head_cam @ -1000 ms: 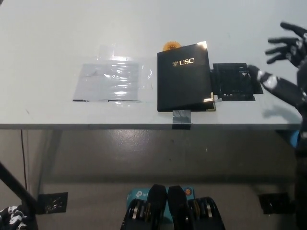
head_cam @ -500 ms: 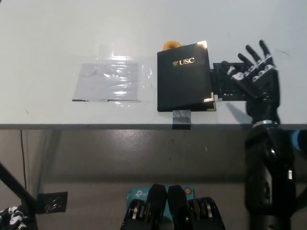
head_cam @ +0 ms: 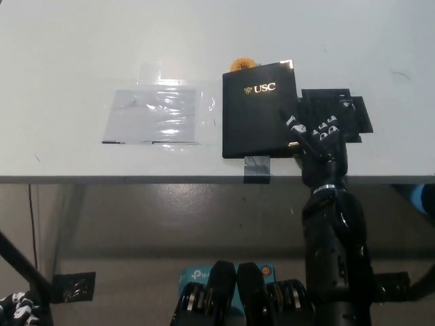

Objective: The robot uses its right hand to push the cover of the diary kept in the middle of the desk towards the left to open it

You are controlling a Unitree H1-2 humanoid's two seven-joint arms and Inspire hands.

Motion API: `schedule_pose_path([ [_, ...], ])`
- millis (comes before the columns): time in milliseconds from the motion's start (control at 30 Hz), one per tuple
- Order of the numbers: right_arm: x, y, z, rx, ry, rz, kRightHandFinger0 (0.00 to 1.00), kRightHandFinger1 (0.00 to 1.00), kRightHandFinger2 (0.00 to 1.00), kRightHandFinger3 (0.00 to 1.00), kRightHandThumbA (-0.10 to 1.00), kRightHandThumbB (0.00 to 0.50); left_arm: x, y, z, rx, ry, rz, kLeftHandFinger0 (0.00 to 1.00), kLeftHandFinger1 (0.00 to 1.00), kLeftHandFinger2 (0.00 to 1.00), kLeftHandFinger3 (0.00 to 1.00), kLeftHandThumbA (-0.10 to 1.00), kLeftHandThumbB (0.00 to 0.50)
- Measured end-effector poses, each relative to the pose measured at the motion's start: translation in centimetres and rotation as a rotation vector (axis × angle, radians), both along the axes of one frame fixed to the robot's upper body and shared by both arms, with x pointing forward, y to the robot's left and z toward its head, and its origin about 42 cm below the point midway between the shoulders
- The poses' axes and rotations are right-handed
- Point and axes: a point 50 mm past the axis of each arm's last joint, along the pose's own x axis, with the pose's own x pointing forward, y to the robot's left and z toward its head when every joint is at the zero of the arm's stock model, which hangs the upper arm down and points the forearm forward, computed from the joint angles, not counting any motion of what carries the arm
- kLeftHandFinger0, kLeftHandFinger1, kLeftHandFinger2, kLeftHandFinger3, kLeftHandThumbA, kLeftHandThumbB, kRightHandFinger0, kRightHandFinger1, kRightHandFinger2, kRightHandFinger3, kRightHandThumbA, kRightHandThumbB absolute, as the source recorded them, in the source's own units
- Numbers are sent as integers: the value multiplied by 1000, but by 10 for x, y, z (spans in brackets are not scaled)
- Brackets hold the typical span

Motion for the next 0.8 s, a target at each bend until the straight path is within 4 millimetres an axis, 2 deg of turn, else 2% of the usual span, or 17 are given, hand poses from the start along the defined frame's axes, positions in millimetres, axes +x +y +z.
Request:
schedule_pose_path([
  [67,1,-1,-1,-8,-2,-3,1000,1000,1000,1000,1000,253,0,-2,-1,-5,-1,0,441,517,307,395,431,500],
  [133,2,-6,-1,-18,-8,-12,1000,1000,993,1000,1000,258,0,-3,-2,-10,-1,2,424,508,303,389,413,500],
  [200,3,-14,0,-32,-17,-25,1000,1000,987,1000,1000,241,-1,-2,-2,-13,-2,4,416,506,309,393,438,500],
  [300,5,-26,3,-54,-33,-43,1000,1000,982,1000,1000,245,-1,-3,-2,-12,-4,3,417,507,306,387,427,500],
  [400,6,-28,4,-68,-44,-46,1000,1000,1000,1000,1000,222,-1,-2,-3,-13,-2,5,404,492,300,377,432,500],
  [500,5,-23,2,-72,-47,-37,1000,1000,1000,1000,1000,236,-1,-2,-3,-13,-2,5,400,485,297,372,444,500],
  [600,3,-12,-4,-68,-34,-17,1000,1000,1000,1000,1000,205,-1,-3,-3,-13,-3,4,411,501,297,358,432,500],
  [800,-2,14,-15,-34,-9,15,1000,1000,1000,1000,1000,189,1,-7,-4,-21,-2,-2,456,532,312,385,451,500],
])
